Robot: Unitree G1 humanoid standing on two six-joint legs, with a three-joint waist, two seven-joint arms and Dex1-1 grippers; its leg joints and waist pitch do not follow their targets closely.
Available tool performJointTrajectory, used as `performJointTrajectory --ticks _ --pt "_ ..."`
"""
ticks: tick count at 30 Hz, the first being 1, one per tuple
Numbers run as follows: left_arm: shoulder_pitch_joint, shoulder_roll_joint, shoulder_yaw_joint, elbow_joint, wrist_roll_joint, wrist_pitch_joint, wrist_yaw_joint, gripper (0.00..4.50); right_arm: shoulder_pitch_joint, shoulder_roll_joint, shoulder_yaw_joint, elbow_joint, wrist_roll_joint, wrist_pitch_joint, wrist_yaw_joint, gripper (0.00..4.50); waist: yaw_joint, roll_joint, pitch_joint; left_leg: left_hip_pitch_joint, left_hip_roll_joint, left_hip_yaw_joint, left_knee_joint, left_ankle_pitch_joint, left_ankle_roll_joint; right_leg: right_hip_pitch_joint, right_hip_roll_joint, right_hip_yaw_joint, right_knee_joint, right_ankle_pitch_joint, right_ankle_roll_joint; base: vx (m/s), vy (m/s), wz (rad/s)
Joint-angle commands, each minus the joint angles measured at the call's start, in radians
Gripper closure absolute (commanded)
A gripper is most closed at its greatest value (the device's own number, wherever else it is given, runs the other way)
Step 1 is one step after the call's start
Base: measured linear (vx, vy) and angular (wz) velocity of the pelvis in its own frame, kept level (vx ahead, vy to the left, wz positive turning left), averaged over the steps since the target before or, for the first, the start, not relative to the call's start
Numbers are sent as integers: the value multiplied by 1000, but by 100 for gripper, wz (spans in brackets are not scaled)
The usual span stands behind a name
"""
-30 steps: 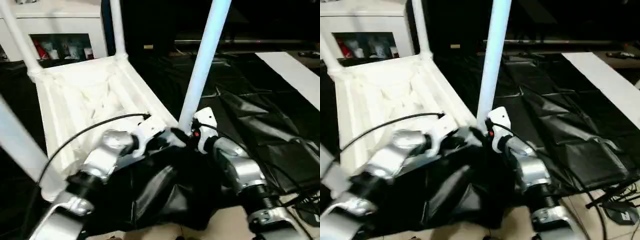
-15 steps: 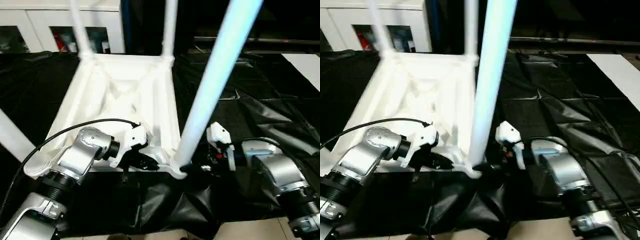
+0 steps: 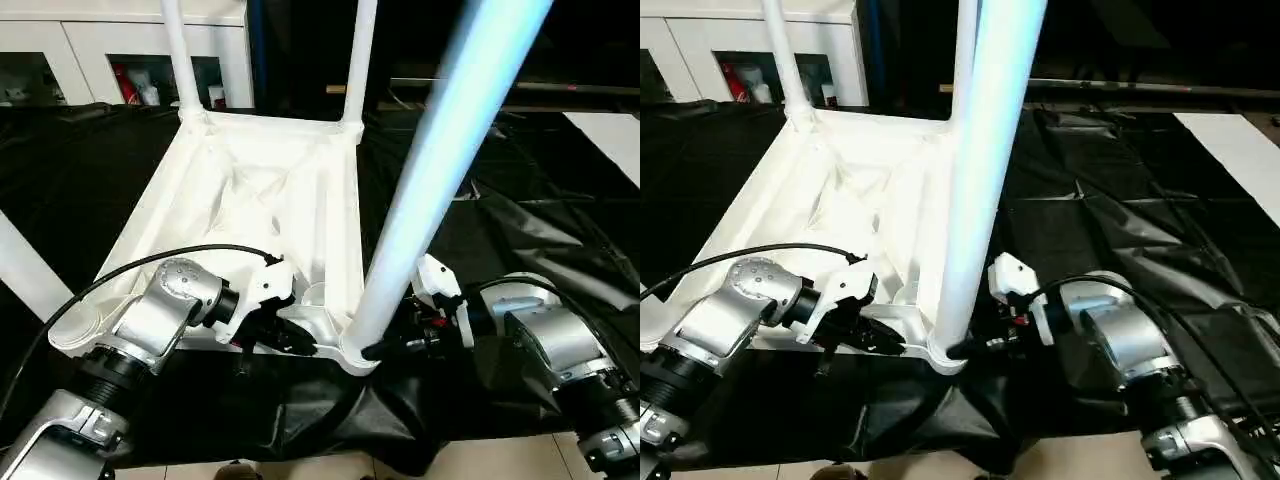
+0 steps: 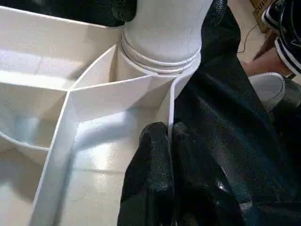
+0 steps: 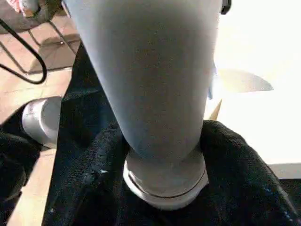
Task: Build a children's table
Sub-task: Rotate leg to tighten
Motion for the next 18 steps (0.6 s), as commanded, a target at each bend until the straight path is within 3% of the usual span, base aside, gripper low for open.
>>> performJointTrajectory --ticks 1,5,11,12,14,16,18 --pt "12 -3 -23 -5 -6 13 -6 450 2 0 0 6 -1 2 1 239 -1 -5 -61 -2 22 2 -60 -137 69 59 -60 44 -58 -217 -201 0 0 0" --pt "12 -7 -24 -6 -7 16 -1 450 13 -5 0 0 3 7 8 246 0 -5 -61 -1 22 1 -60 -154 63 59 -62 45 -61 -256 -190 0 0 0" --pt "12 -30 -20 16 8 1 46 450 29 12 -13 -1 6 7 -37 248 -1 -2 -62 0 22 2 -58 -145 63 58 -60 45 -60 -228 -197 0 0 0" --pt "-5 -77 -6 62 43 -19 158 450 28 65 -51 32 -9 0 -170 248 -3 -7 -62 -1 22 3 -58 -154 62 59 -60 45 -62 -243 -193 0 0 0" --pt "-15 -103 2 89 60 -27 220 450 22 95 -73 53 -11 26 -242 249 -5 -5 -56 4 18 3 -61 -191 46 53 -61 45 -75 -324 -174 0 0 0" --pt "-31 -143 13 124 81 -29 305 450 14 143 -101 84 -21 53 -355 249 -4 -9 -57 3 16 -2 -64 -213 26 57 -64 42 -82 -420 -133 0 0 0" --pt "-40 -169 18 141 90 -23 354 450 13 178 -114 100 -27 68 -426 251 -16 -16 -57 -4 13 -8 -69 -227 7 60 -66 37 -91 -514 -76 0 0 0"
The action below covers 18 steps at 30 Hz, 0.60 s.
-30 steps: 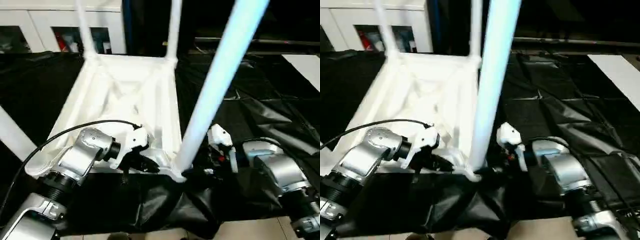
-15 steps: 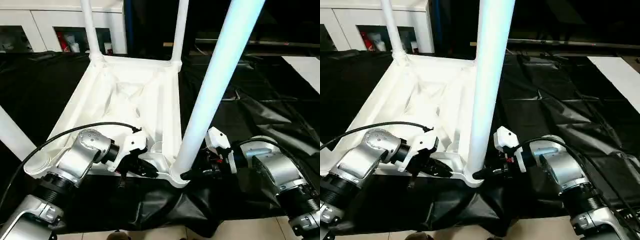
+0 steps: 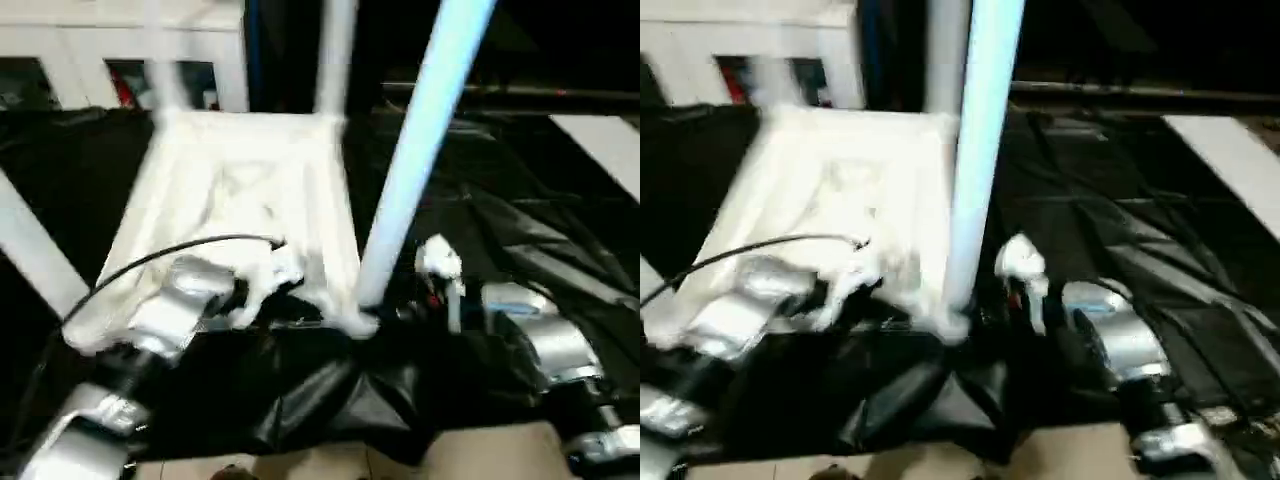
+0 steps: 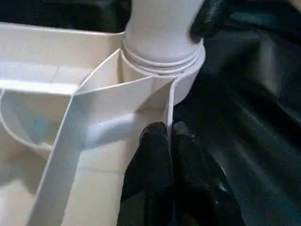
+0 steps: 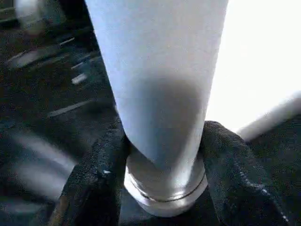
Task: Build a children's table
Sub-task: Rotate leg to tighten
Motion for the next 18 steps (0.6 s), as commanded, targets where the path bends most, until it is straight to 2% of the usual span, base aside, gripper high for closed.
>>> performJointTrajectory --ticks 1,3,5,6,7,8,9,10,11,12,13,15,18 --pt "0 -52 -23 33 15 22 82 450 -7 60 22 21 -10 28 -95 251 3 -8 -53 -10 13 -8 -71 -235 7 54 -68 37 -99 -542 -62 0 0 0" --pt "-12 -113 -19 42 25 51 165 450 -10 139 8 53 -33 29 -240 252 -2 -6 -54 -10 12 -10 -72 -244 2 50 -69 35 -104 -559 -53 0 0 0" --pt "-19 -171 -23 48 40 77 230 450 -21 213 -9 90 -57 26 -376 252 -9 -10 -54 -9 11 -12 -72 -262 -1 48 -67 32 -105 -574 -45 0 0 0" --pt "-20 -179 -26 50 44 79 239 450 -25 224 -14 99 -60 26 -401 252 -14 -9 -53 -7 9 -13 -73 -272 -4 44 -66 30 -110 -589 -41 0 0 0" --pt "-23 -214 -37 60 61 84 272 450 -49 276 -41 141 -75 27 -514 252 -17 -9 -53 -7 9 -14 -75 -279 -1 44 -67 30 -111 -599 -37 0 0 0" --pt "-24 -228 -45 64 69 83 283 450 -63 299 -51 162 -81 23 -555 252 -21 -8 -53 -8 9 -15 -76 -284 -1 43 -66 29 -111 -596 -37 0 0 0" --pt "-24 -244 -54 68 76 81 297 450 -78 324 -55 180 -90 12 -592 252 -24 -3 -53 -13 10 -20 -80 -291 -7 49 -67 27 -110 -592 -34 0 0 0" --pt "-25 -249 -56 68 74 77 297 450 -84 335 -54 177 -78 21 -577 252 -27 2 -55 -14 10 -21 -82 -307 -12 51 -66 24 -112 -586 -30 0 0 0" --pt "-25 -252 -57 68 73 75 297 450 -87 340 -53 175 -72 27 -569 252 -27 1 -55 -10 10 -22 -82 -319 -11 49 -66 24 -114 -585 -29 0 0 0" --pt "-25 -254 -57 69 73 72 296 450 -87 342 -48 167 -69 25 -552 252 -25 3 -57 -1 11 -19 -81 -329 -3 45 -65 26 -116 -560 -37 0 0 0" --pt "-26 -249 -59 71 74 63 287 450 -79 327 -20 144 -88 -1 -513 218 -24 5 -59 3 13 -17 -82 -330 3 44 -62 28 -113 -511 -57 0 0 0" --pt "-29 -231 -57 76 74 50 267 450 -67 307 -8 117 -81 0 -460 184 -24 8 -60 1 16 -16 -85 -320 5 48 -61 31 -106 -449 -82 0 0 0" --pt "-30 -222 -53 78 76 43 256 450 -61 300 -12 104 -72 11 -439 177 -18 5 -62 4 17 -9 -82 -300 16 48 -60 37 -99 -371 -119 0 0 0"
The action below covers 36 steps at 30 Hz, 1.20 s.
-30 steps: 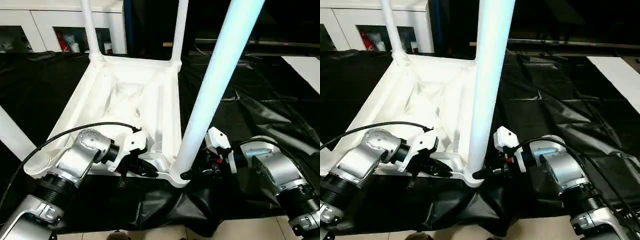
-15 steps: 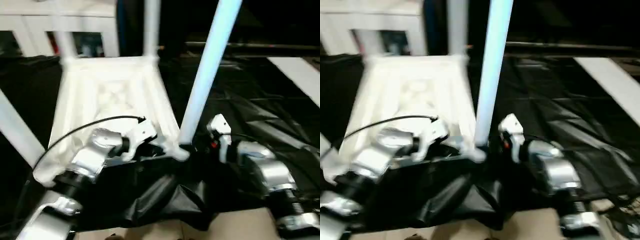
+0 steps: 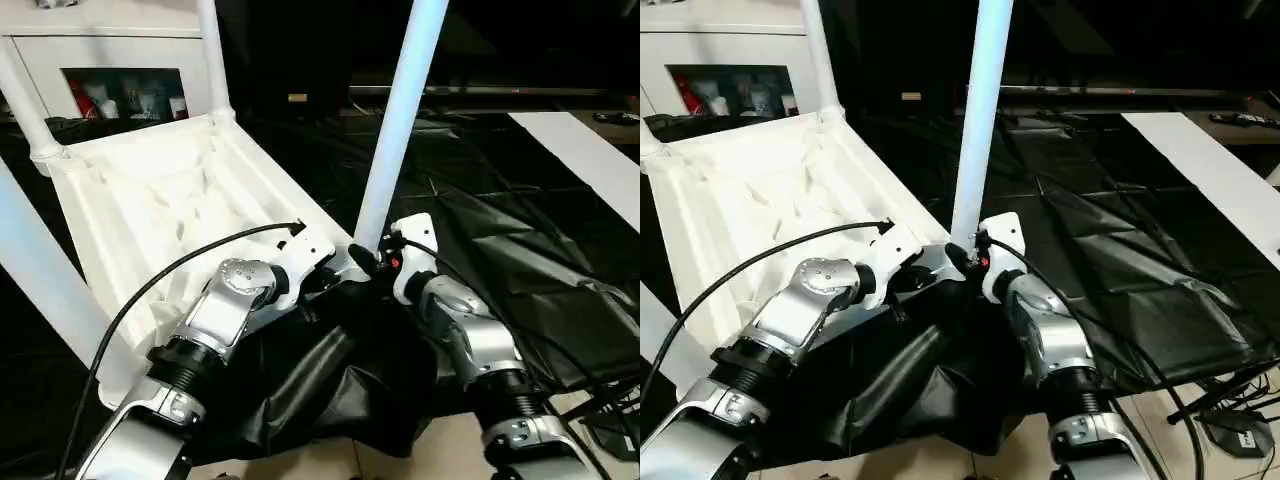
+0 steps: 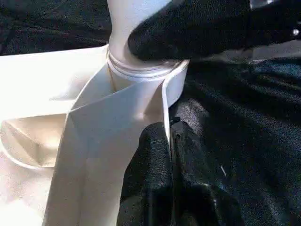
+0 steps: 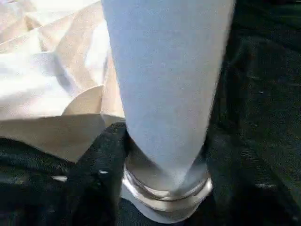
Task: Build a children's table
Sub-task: Rotate leg to tighten
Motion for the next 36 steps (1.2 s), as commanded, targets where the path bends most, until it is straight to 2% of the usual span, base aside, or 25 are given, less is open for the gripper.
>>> performJointTrajectory --ticks 1,2,3,4,6,8,9,12,14,16,17,18,19,20,23,26,30,32,36 --pt "6 -27 -81 9 -24 -36 -98 450 7 14 104 -34 17 28 118 163 8 16 -54 -5 19 -5 -75 -294 18 44 -60 40 -75 -372 -128 0 0 0" --pt "7 -3 -78 9 -29 -53 -133 450 13 -23 118 -53 7 22 158 148 9 18 -54 -4 18 -4 -74 -299 19 44 -59 40 -78 -379 -126 0 0 0" --pt "9 11 -77 9 -31 -61 -151 450 18 -45 124 -66 8 19 189 148 11 13 -56 -3 17 -1 -72 -296 26 44 -60 41 -78 -382 -126 0 0 0" --pt "10 15 -76 9 -32 -64 -156 450 19 -53 126 -70 8 18 199 148 11 17 -57 -5 18 -1 -72 -282 28 46 -61 41 -77 -365 -134 0 0 0" --pt "14 46 -71 8 -43 -70 -198 450 32 -110 134 -106 24 9 292 148 15 16 -60 -8 18 1 -69 -244 35 52 -60 42 -69 -317 -145 0 0 0" --pt "17 65 -70 6 -47 -78 -228 450 40 -142 135 -129 36 12 347 148 20 19 -60 -9 19 3 -67 -214 46 52 -60 43 -66 -276 -161 0 0 0" --pt "24 105 -73 -3 -58 -99 -294 450 51 -197 139 -165 53 -1 443 148 27 19 -61 -9 21 3 -67 -201 52 56 -60 42 -61 -257 -169 0 0 0" --pt "46 161 -71 -38 -103 -152 -429 450 62 -273 151 -199 81 -11 579 148 31 23 -63 -8 24 1 -67 -211 56 56 -61 41 -57 -250 -179 0 0 0" --pt "53 175 -71 -52 -117 -147 -466 450 65 -290 157 -206 86 -16 609 148 32 26 -61 -4 26 3 -68 -221 51 52 -59 41 -57 -238 -195 0 0 0" --pt "62 210 -81 -73 -133 -142 -534 450 69 -327 173 -218 94 -23 676 148 40 30 -61 1 28 6 -66 -235 45 50 -59 42 -53 -217 -216 0 0 0" --pt "62 210 -81 -73 -133 -142 -534 450 69 -327 173 -218 94 -23 676 148 44 28 -61 -3 29 6 -67 -232 44 53 -58 43 -51 -211 -218 0 0 0" --pt "64 234 -90 -81 -140 -146 -576 450 75 -367 188 -229 105 -16 755 148 49 29 -60 -2 29 6 -66 -232 42 52 -59 43 -50 -211 -219 0 0 0" --pt "64 242 -93 -83 -146 -145 -591 450 75 -380 193 -232 108 -15 781 148 56 24 -58 0 30 8 -66 -247 48 51 -58 43 -51 -228 -215 0 0 0" --pt "63 244 -94 -84 -148 -145 -598 450 74 -383 194 -231 109 -17 789 148 60 26 -57 2 30 9 -65 -250 48 49 -59 44 -52 -238 -213 0 0 0" --pt "64 261 -103 -95 -163 -148 -650 450 60 -403 214 -214 103 -30 845 148 63 23 -55 -6 28 6 -68 -253 43 52 -63 43 -55 -286 -196 0 0 0" --pt "71 264 -105 -111 -173 -129 -671 450 51 -405 232 -206 96 -26 865 148 63 25 -55 -4 28 4 -69 -261 35 51 -65 43 -61 -329 -181 0 0 0" --pt "72 263 -109 -122 -175 -123 -675 450 50 -405 247 -220 105 -17 880 148 61 21 -54 -6 27 4 -69 -250 37 50 -62 43 -59 -319 -180 0 0 0" --pt "68 263 -109 -122 -176 -122 -673 450 49 -407 250 -216 104 -17 888 148 62 23 -53 -6 27 3 -69 -247 38 49 -61 43 -59 -317 -178 0 0 0" --pt "65 268 -111 -118 -176 -125 -677 450 46 -405 252 -205 99 -22 900 184 61 22 -54 -6 27 3 -68 -240 40 50 -60 43 -56 -295 -185 0 0 0"
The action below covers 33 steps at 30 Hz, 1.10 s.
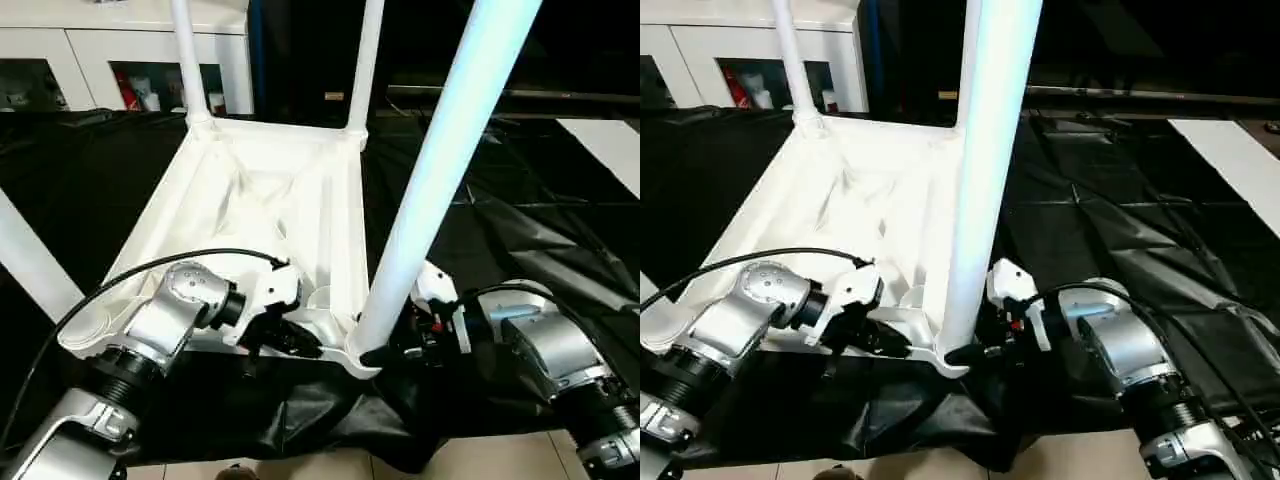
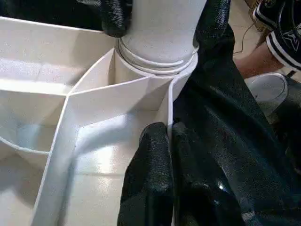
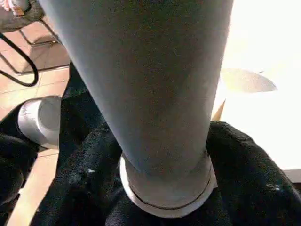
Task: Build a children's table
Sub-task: Rotate leg to tighten
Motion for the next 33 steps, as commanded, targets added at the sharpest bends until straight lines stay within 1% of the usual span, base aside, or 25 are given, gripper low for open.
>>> performJointTrajectory --ticks 1,4,8,9,11,12,13,15,16,17,18,19,21,22,23,24,25,26,27,28,29,30,31,32,33 --pt "-3 -1 -29 -14 -10 -2 -28 450 -17 -5 0 7 5 -6 13 190 -2 10 -55 -4 24 0 -67 -240 38 51 -60 42 -58 -302 -183 0 0 0" --pt "0 2 -27 -11 -7 -4 -29 450 -13 -5 -3 -4 14 5 9 227 -3 11 -56 -4 25 0 -67 -245 36 52 -60 41 -58 -299 -186 0 0 0" --pt "-5 -3 -21 -8 -6 3 -16 450 -6 -1 -6 -7 21 10 6 239 -2 15 -58 -3 24 -2 -68 -255 30 54 -60 40 -59 -307 -184 0 0 0" --pt "-5 -4 -19 -7 -6 4 -13 450 -1 2 -6 -8 23 9 3 239 0 19 -59 -3 24 -2 -68 -259 27 54 -60 40 -58 -307 -185 0 0 0" --pt "-5 -6 -12 -7 -4 11 8 450 16 18 -12 -6 24 0 -14 244 1 18 -59 -2 24 -2 -68 -268 25 54 -60 39 -60 -307 -186 0 0 0" --pt "-4 -11 -7 -7 0 10 26 450 23 26 -16 -4 25 -7 -27 245 4 25 -59 -3 23 -4 -69 -274 22 55 -62 39 -60 -317 -185 0 0 0" --pt "-5 -19 -1 -3 11 13 63 450 31 41 -23 1 24 -12 -53 246 3 21 -58 -3 24 -4 -70 -287 21 54 -62 38 -63 -327 -181 0 0 0" --pt "-10 -32 7 4 29 19 119 450 37 69 -35 15 14 -12 -113 246 3 19 -55 -4 22 -6 -72 -306 16 55 -62 37 -68 -377 -167 0 0 0" --pt "-13 -37 9 8 33 21 134 450 36 79 -39 23 8 -9 -138 247 3 21 -52 -2 21 -8 -74 -314 14 51 -64 37 -73 -416 -154 0 0 0" --pt "-25 -60 19 31 59 24 213 450 32 122 -48 60 -22 -8 -243 250 0 29 -48 1 20 -8 -75 -336 8 46 -64 36 -81 -457 -143 0 0 0" --pt "-31 -73 24 44 74 26 256 450 29 146 -53 79 -39 -9 -300 250 -3 28 -46 2 18 -9 -75 -349 3 45 -64 34 -83 -489 -136 0 0 0" --pt "-40 -111 34 60 95 56 347 450 22 204 -69 126 -75 6 -446 251 -5 47 -46 7 13 -15 -73 -369 -13 45 -68 29 -90 -566 -107 0 0 0" --pt "-43 -162 39 69 104 90 424 450 18 272 -96 157 -93 35 -596 252 -22 42 -43 -2 6 -23 -74 -377 -28 54 -69 12 -106 -666 -49 -60 9 -16" --pt "-42 -192 35 67 106 106 453 450 22 311 -111 156 -94 45 -657 253 -33 53 -44 -6 3 -30 -74 -389 -30 59 -70 0 -113 -706 -17 -63 19 -21" --pt "-40 -219 31 66 109 120 479 450 25 349 -124 156 -96 49 -715 253 -42 69 -48 3 -1 -29 -67 -407 -16 56 -70 -15 -128 -713 -4 -49 35 -19" --pt "-40 -229 29 65 110 124 489 450 26 364 -129 156 -98 50 -738 253 -49 64 -49 3 2 -30 -69 -413 -8 60 -69 -23 -135 -699 -2 0 0 0" --pt "-42 -253 21 66 111 131 507 450 20 396 -136 168 -112 48 -803 254 -53 79 -51 4 -1 -32 -67 -418 2 62 -69 -37 -140 -673 -4 0 0 0" --pt "-45 -273 14 67 113 136 521 450 13 423 -142 179 -122 47 -855 254 -65 81 -50 4 4 -32 -69 -436 10 62 -70 -48 -146 -643 -9 0 0 0" --pt "-48 -299 0 70 116 126 526 450 -2 462 -143 201 -137 42 -924 254 -72 92 -47 11 4 -34 -68 -472 13 59 -66 -60 -155 -637 -8 0 0 0" --pt "-48 -299 0 70 116 126 526 450 -2 462 -143 201 -137 42 -924 254 -78 94 -45 18 4 -34 -67 -492 19 57 -64 -69 -162 -642 -3 0 0 0" --pt "-52 -308 -5 76 121 117 524 450 -14 475 -135 213 -152 35 -943 254 -95 109 -35 29 11 -39 -72 -574 27 59 -56 -95 -173 -644 15 0 0 0" --pt "-59 -311 -8 86 132 103 523 450 -24 487 -133 222 -164 25 -954 254 -110 123 -32 18 28 -53 -88 -666 28 86 -46 -113 -159 -617 46 0 0 0" --pt "-65 -311 -10 95 140 89 523 450 -28 493 -136 222 -167 14 -962 254 -101 142 -28 4 54 -58 -117 -746 31 101 -40 -104 -116 -570 33 0 0 0" --pt "-65 -311 -10 95 140 89 523 450 -28 493 -136 222 -167 14 -962 254 -89 145 -19 -50 97 -68 -176 -847 31 144 -36 -72 23 -453 2 -80 -35 4" --pt "-70 -307 -10 106 147 75 522 450 -30 500 -141 220 -164 2 -966 198 -33 150 -29 -37 104 -33 -198 -903 23 109 -32 -8 96 -208 -47 -6 -108 20"
